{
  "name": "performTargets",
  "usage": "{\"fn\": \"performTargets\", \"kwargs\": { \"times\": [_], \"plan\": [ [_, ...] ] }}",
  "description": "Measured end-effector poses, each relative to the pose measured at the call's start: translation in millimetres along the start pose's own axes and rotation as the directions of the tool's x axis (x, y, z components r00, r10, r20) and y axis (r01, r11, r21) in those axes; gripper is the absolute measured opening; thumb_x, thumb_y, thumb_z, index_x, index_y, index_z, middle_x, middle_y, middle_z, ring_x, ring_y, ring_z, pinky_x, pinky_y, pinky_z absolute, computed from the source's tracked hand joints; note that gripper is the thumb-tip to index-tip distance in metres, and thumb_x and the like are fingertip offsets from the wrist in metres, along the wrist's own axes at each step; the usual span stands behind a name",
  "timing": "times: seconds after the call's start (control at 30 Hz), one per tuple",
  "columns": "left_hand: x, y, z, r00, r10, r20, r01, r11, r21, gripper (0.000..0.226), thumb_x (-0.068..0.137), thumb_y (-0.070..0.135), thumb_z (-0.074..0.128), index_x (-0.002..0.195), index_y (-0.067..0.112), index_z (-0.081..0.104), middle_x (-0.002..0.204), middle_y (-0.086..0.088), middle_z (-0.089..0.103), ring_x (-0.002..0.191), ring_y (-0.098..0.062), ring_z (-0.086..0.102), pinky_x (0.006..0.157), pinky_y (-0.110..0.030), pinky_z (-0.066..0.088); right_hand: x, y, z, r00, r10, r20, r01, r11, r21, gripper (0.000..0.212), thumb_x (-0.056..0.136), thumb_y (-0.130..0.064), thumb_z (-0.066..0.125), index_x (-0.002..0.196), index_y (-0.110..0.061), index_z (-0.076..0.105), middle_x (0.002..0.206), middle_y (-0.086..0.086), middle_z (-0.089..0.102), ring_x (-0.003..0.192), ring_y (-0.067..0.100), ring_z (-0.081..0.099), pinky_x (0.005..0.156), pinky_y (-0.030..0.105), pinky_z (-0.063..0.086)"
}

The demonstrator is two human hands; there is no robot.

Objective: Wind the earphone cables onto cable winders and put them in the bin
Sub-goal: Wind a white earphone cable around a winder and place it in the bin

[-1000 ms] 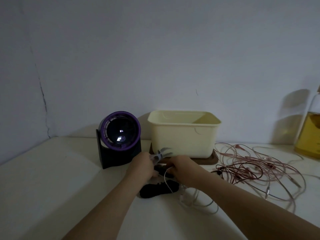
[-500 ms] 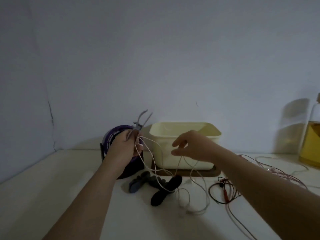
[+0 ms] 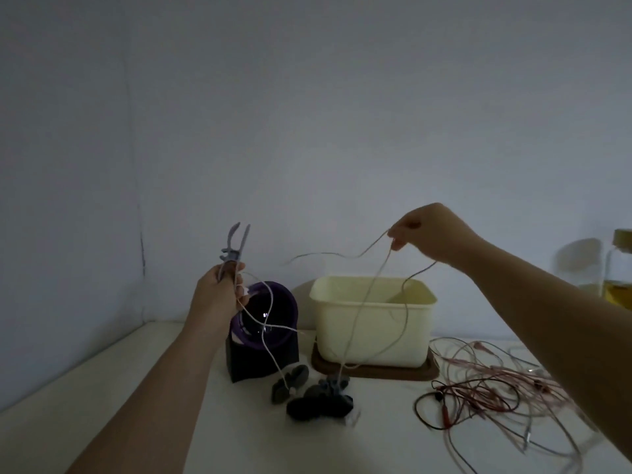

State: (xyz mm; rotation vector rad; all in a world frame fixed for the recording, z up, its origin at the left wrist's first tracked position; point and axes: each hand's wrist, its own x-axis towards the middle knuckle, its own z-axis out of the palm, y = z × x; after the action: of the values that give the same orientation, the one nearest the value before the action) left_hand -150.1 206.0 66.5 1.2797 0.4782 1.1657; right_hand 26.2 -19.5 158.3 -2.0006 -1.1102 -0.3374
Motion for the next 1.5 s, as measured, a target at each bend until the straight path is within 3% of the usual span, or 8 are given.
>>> {"fn": "performTargets", "kwargs": {
  "times": [0.13, 0.4, 0.53, 0.73, 0.97, 1.13, 1.3, 1.5],
  "plan": [
    [9.7, 30.2, -6.4, 0.998, 0.032, -0.049, -0.035, 0.997, -0.063, 0.028, 0.104, 0.011, 0.037, 0.085, 0.016, 0.056, 0.07, 0.0, 0.043, 0.055, -0.009, 0.039, 0.065, -0.025, 0.046, 11.2, -21.3, -22.2, 0.99, 0.1, -0.098, -0.069, 0.957, 0.282, 0.014, 0.09, -0.015, 0.062, 0.097, -0.008, 0.072, 0.075, -0.006, 0.072, 0.034, 0.004, 0.032, 0.035, 0.008, 0.027],
    [4.8, 85.9, -14.2, 0.985, 0.159, -0.059, -0.161, 0.986, -0.031, 0.026, 0.103, 0.014, 0.039, 0.084, 0.017, 0.057, 0.07, 0.001, 0.047, 0.047, -0.004, 0.038, 0.044, -0.016, 0.036, 13.0, -97.2, -32.0, 0.979, -0.094, -0.182, 0.157, 0.915, 0.373, 0.016, 0.09, -0.011, 0.058, 0.1, -0.011, 0.07, 0.082, -0.006, 0.072, 0.037, -0.002, 0.043, 0.038, 0.004, 0.028],
    [-7.9, 105.5, -34.7, 0.986, 0.158, -0.059, -0.15, 0.982, 0.114, 0.026, 0.103, 0.019, 0.041, 0.083, 0.017, 0.058, 0.072, -0.001, 0.049, 0.053, -0.009, 0.04, 0.05, -0.02, 0.04, 10.4, -142.7, -23.9, 0.974, -0.196, -0.114, 0.225, 0.894, 0.388, 0.016, 0.086, -0.011, 0.063, 0.1, -0.012, 0.072, 0.046, -0.021, 0.057, 0.037, -0.002, 0.041, 0.041, 0.004, 0.029],
    [-39.4, 117.1, -91.9, 1.0, -0.023, 0.0, 0.021, 0.905, 0.425, 0.022, 0.101, 0.025, 0.048, 0.093, 0.01, 0.063, 0.08, -0.005, 0.057, 0.062, -0.016, 0.054, 0.06, -0.026, 0.05, -0.1, -175.9, 19.3, 0.943, -0.308, 0.125, 0.243, 0.896, 0.371, 0.014, 0.088, -0.012, 0.061, 0.097, -0.014, 0.072, 0.075, -0.011, 0.073, 0.038, 0.0, 0.037, 0.044, 0.007, 0.027],
    [-54.7, 114.8, -141.8, 0.967, -0.244, -0.075, 0.17, 0.395, 0.903, 0.033, 0.103, 0.038, 0.035, 0.114, 0.02, 0.06, 0.11, -0.003, 0.053, 0.086, -0.017, 0.056, 0.068, -0.026, 0.044, -20.6, -172.0, 79.1, 0.786, -0.387, 0.482, 0.29, 0.919, 0.266, 0.012, 0.089, -0.012, 0.062, 0.095, -0.018, 0.071, 0.087, -0.008, 0.074, 0.052, -0.012, 0.053, 0.051, 0.004, 0.035],
    [-56.9, 114.2, -133.5, 0.978, -0.157, 0.14, 0.081, 0.896, 0.437, 0.031, 0.103, 0.037, 0.036, 0.104, 0.02, 0.062, 0.119, -0.002, 0.063, 0.105, -0.018, 0.06, 0.093, -0.035, 0.044, -23.9, -170.3, 105.4, 0.683, -0.42, 0.598, 0.322, 0.907, 0.269, 0.009, 0.084, -0.016, 0.068, 0.088, -0.025, 0.07, 0.091, -0.008, 0.074, 0.092, 0.006, 0.064, 0.084, 0.02, 0.043],
    [-59.3, 103.0, -108.4, 0.87, -0.312, 0.382, 0.255, 0.947, 0.193, 0.031, 0.104, 0.023, 0.031, 0.116, 0.014, 0.059, 0.11, -0.01, 0.07, 0.102, -0.025, 0.066, 0.097, -0.04, 0.048, -24.5, -171.5, 115.6, 0.675, -0.434, 0.597, 0.256, 0.896, 0.362, 0.01, 0.084, -0.012, 0.067, 0.094, -0.015, 0.07, 0.087, 0.006, 0.07, 0.071, 0.007, 0.053, 0.061, 0.016, 0.037],
    [-63.0, 95.7, -100.3, 0.816, -0.369, 0.446, 0.345, 0.928, 0.138, 0.029, 0.102, 0.013, 0.03, 0.107, 0.003, 0.058, 0.06, -0.001, 0.054, 0.04, -0.006, 0.041, 0.054, -0.025, 0.052, -17.9, -145.9, 106.8, 0.767, -0.401, 0.501, 0.188, 0.886, 0.423, 0.005, 0.088, -0.017, 0.065, 0.088, -0.016, 0.07, 0.074, -0.005, 0.068, 0.062, 0.007, 0.047, 0.057, 0.019, 0.034]
  ]
}}
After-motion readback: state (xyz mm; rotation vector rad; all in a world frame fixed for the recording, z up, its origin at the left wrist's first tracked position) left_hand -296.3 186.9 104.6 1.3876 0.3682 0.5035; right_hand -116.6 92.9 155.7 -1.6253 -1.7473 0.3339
